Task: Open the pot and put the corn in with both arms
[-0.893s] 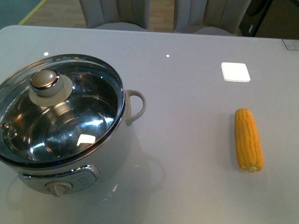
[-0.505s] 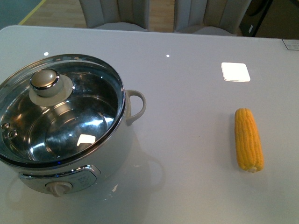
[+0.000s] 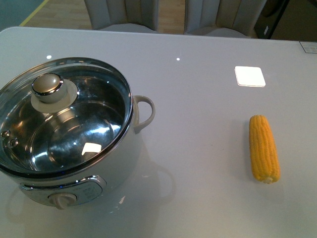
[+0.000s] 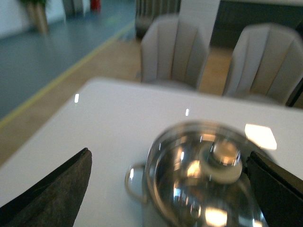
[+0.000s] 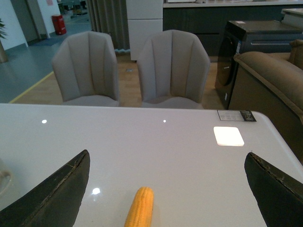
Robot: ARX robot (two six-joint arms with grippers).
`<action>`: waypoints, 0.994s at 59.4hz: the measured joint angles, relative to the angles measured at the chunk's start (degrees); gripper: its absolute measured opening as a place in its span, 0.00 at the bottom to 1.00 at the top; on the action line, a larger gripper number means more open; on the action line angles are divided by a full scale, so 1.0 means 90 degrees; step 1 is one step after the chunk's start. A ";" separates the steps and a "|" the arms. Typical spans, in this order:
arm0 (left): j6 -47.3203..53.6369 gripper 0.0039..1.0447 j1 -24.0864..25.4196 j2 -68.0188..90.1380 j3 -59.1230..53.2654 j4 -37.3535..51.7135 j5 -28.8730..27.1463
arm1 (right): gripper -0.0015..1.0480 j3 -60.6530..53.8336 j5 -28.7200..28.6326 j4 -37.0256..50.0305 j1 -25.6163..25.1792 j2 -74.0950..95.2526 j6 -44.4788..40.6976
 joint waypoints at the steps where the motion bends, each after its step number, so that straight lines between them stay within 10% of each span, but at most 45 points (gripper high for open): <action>1: -0.0005 0.94 -0.0005 0.0080 0.0032 0.0085 0.0027 | 0.92 0.0000 -0.0002 0.0000 0.0000 0.0000 0.0000; 35: 0.0457 0.94 -0.0850 0.6781 0.1617 0.6052 -0.0107 | 0.92 0.0000 -0.0002 0.0000 0.0000 0.0000 0.0000; 59: 0.0340 0.94 -0.1362 0.9544 0.2215 0.7907 -0.0425 | 0.92 0.0000 -0.0002 0.0000 0.0000 0.0000 0.0000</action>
